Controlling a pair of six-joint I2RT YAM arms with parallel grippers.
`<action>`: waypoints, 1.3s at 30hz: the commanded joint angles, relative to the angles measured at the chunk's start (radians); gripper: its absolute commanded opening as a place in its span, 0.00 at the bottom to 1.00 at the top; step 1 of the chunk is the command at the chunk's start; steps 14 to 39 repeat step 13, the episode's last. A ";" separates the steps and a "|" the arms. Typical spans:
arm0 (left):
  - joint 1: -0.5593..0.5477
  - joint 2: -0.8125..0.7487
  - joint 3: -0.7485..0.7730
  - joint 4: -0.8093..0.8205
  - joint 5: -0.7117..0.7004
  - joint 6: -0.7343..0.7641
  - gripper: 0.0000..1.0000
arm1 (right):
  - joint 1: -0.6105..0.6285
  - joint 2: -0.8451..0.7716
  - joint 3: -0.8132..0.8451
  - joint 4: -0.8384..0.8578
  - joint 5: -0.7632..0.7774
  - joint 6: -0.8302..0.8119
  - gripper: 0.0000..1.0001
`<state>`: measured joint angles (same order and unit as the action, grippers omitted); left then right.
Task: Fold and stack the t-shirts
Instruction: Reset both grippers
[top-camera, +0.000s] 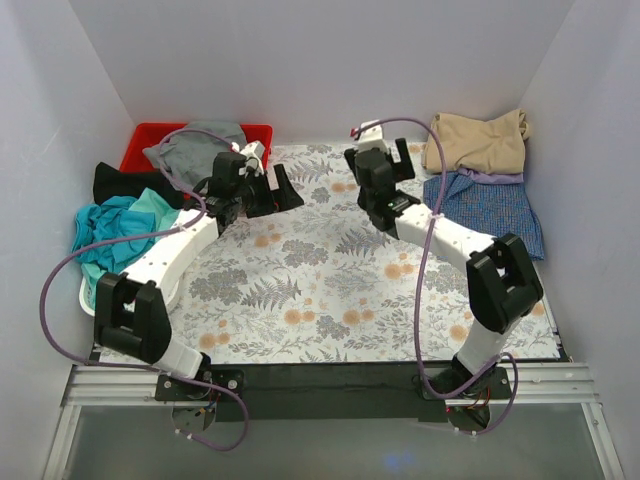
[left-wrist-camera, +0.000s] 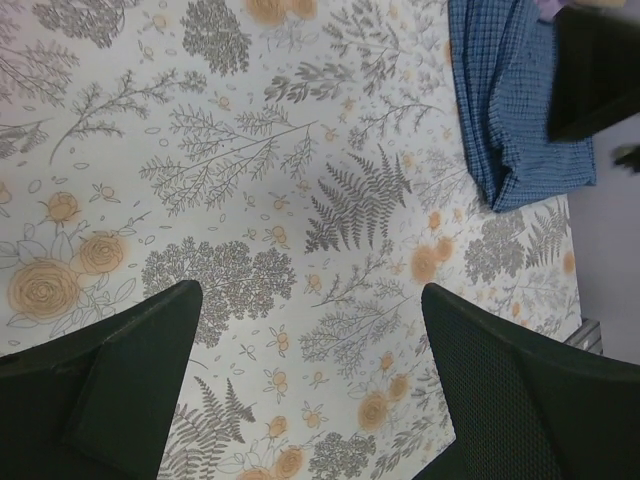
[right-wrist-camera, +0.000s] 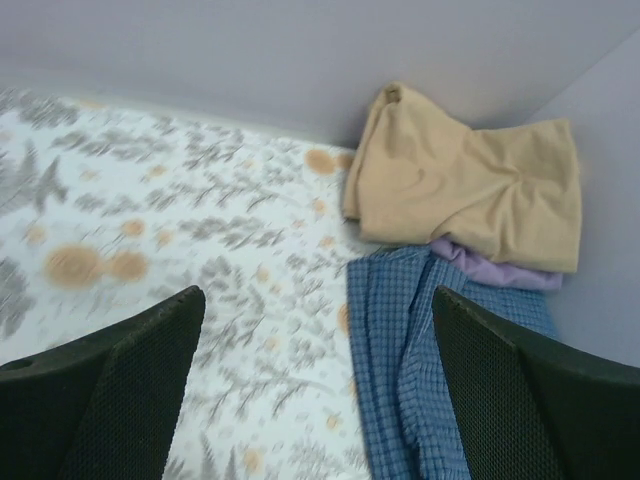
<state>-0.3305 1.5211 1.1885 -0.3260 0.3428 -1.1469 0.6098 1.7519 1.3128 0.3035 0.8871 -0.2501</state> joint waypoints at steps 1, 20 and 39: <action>-0.004 -0.123 0.008 -0.059 -0.091 0.022 0.91 | 0.117 -0.109 -0.081 -0.078 0.069 0.081 0.98; -0.001 -0.403 -0.066 -0.194 -0.557 -0.010 0.91 | 0.381 -0.363 -0.286 -0.475 -0.083 0.460 0.98; -0.001 -0.403 -0.066 -0.194 -0.557 -0.010 0.91 | 0.381 -0.363 -0.286 -0.475 -0.083 0.460 0.98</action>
